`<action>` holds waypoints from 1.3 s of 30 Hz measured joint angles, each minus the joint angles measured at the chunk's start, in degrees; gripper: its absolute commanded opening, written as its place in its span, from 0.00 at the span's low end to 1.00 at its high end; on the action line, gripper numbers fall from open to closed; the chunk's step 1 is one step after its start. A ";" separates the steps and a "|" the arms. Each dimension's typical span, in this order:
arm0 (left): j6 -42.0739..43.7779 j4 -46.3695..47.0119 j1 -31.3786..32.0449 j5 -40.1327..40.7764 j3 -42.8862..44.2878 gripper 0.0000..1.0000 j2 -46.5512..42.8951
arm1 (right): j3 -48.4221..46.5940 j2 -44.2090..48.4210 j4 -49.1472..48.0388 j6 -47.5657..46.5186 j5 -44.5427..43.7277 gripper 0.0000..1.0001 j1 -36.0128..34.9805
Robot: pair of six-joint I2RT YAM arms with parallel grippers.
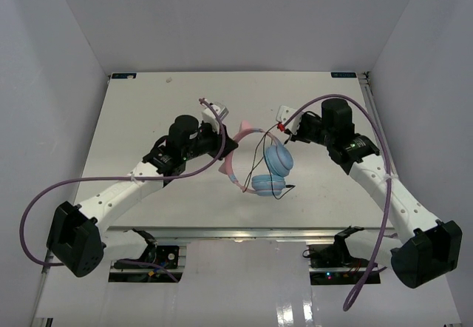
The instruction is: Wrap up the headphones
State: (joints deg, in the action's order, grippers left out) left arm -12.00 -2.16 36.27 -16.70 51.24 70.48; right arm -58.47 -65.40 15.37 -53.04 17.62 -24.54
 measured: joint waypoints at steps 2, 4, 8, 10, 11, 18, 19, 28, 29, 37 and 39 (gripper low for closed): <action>-0.15 0.73 0.00 -0.88 0.01 0.00 -1.27 | 0.91 -0.38 -0.08 2.00 5.25 0.20 2.30; -0.43 1.15 0.00 -1.71 0.16 0.00 -2.07 | 1.77 -0.89 -0.28 3.96 10.90 0.20 4.02; -0.71 0.48 0.00 -2.55 1.52 0.00 -2.21 | 3.43 -2.51 -1.24 8.48 21.97 0.21 5.24; -0.75 -0.26 0.00 -2.66 2.65 0.00 -2.21 | 4.09 -3.77 -2.39 11.44 26.65 0.28 5.40; -0.76 -0.69 0.00 -2.66 3.36 0.00 -2.21 | 4.37 -4.45 -3.19 12.82 28.47 0.33 5.43; -0.69 -2.96 0.00 -2.24 7.53 0.00 -2.21 | 9.08 -7.09 -13.06 24.83 38.17 0.46 6.03; -0.71 -3.16 0.00 -2.14 7.82 0.00 -2.21 | 10.07 -7.09 -15.05 27.02 39.00 0.46 6.13; -3.32 -2.90 0.01 1.11 8.40 0.00 -1.92 | 16.99 -8.24 -34.02 47.12 44.56 0.23 8.10; -4.01 -2.31 0.02 1.86 8.22 0.00 -1.76 | 17.36 -8.26 -35.26 48.54 44.78 0.23 8.25; -10.37 5.12 -0.04 7.39 2.15 0.00 1.43 | 19.92 -10.99 -42.11 53.97 44.73 0.16 9.54; -11.50 5.56 -0.04 7.91 1.64 0.00 3.13 | 20.86 -11.76 -42.81 54.54 44.46 0.16 10.08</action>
State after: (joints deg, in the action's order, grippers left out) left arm -23.50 3.40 36.23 -8.79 52.89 73.62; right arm -37.60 -77.16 -27.44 1.50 62.08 -14.45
